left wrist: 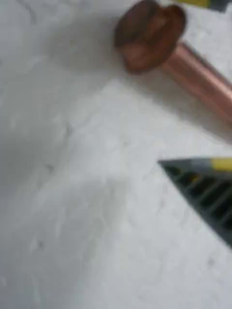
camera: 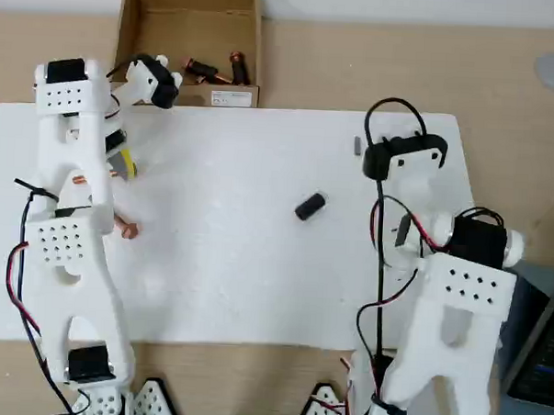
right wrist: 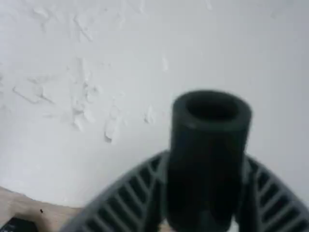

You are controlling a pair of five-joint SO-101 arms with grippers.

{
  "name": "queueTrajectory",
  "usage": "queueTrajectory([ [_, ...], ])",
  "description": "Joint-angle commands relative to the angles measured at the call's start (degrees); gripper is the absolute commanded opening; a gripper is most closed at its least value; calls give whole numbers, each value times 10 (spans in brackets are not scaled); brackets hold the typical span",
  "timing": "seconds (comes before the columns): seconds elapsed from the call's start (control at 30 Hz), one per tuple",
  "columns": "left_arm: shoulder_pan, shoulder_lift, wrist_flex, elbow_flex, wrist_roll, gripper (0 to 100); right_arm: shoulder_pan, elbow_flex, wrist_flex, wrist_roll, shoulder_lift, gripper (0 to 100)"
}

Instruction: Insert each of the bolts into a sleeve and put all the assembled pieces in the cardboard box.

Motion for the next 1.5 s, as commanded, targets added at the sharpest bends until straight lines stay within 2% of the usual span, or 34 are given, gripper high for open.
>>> queueTrajectory([
  [0.0, -9, -9, 4, -25, -4, 226, -10, 0, -11, -5, -15, 11],
  [0.5, -14, -1, 3, -25, -4, 224, -10, 0, -10, -5, -16, 11],
  [0.7, -18, 51, -1, -30, -4, 98, -7, 0, -8, -5, -17, 11],
  [0.83, -17, 66, -1, -30, 1, 78, -7, 0, -8, -5, -17, 11],
  [0.97, -14, 66, -1, -30, 1, 5, -7, 0, -8, -5, -17, 11],
  [1.07, -15, 65, 3, -31, 4, 1, -7, 0, -8, -5, -17, 11],
  [1.33, -6, 2, 59, -66, 84, 1, -7, -4, -8, -5, -18, 10],
  [1.47, 1, -59, 59, -54, 177, 2, -10, -8, 7, -5, -24, 10],
])
